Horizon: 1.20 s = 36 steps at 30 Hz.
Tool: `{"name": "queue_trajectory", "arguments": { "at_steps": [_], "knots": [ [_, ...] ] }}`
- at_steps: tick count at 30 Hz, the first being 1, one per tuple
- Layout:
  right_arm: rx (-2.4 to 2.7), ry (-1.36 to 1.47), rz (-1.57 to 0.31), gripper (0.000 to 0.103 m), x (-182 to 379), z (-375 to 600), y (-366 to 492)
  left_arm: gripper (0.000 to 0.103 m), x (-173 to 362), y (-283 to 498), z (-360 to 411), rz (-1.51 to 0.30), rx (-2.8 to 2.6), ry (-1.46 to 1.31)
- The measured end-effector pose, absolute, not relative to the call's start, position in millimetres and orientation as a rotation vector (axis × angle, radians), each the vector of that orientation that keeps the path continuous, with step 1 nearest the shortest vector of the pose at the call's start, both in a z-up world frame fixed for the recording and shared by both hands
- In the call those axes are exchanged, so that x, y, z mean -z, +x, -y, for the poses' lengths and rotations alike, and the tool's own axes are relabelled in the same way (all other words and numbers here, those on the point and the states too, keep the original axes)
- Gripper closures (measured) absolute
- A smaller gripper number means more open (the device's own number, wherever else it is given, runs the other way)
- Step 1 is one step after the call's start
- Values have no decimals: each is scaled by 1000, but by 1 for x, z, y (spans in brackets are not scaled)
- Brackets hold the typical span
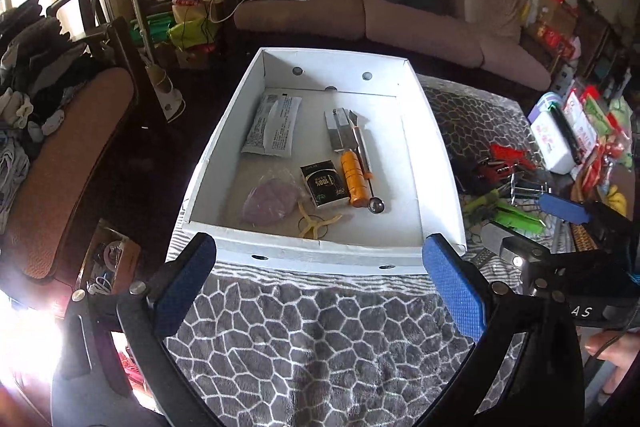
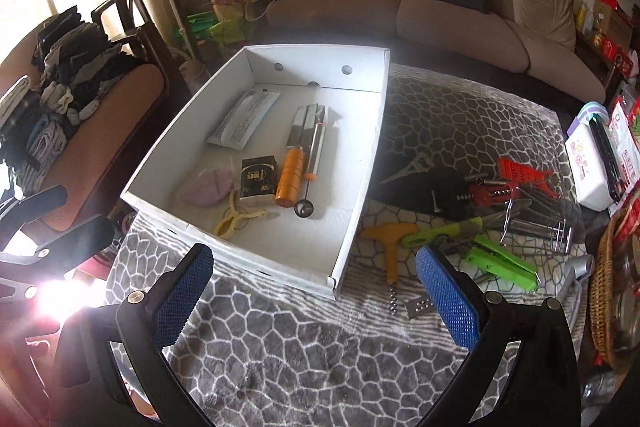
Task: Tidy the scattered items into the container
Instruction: 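Withdraw both tools from the box back over the table, then move both tools toward the grey garlic press beside the wicker basket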
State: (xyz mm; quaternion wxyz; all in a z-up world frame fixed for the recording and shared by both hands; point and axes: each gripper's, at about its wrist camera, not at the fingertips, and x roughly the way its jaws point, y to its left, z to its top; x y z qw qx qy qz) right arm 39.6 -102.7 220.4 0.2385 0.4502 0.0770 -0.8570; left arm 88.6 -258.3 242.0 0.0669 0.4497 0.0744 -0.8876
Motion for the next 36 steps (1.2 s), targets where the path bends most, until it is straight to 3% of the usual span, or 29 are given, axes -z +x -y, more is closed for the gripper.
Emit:
{"name": "queue_trajectory", "arguments": {
  "at_steps": [8, 18, 28, 36],
  "knots": [
    [2403, 1208, -167, 0, -227, 43, 61, 0, -248, 110, 207, -197, 2714, 1342],
    [2507, 1272, -116, 0, -194, -73, 68, 0, -226, 103, 97, -148, 2824, 1376],
    [2494, 1321, -150, 0, -147, -169, 70, 0, -177, 81, -12, -150, 2984, 1475],
    [2567, 1358, -186, 0, -108, -236, 43, 0, -123, 57, -42, -173, 2988, 1531]
  ]
}}
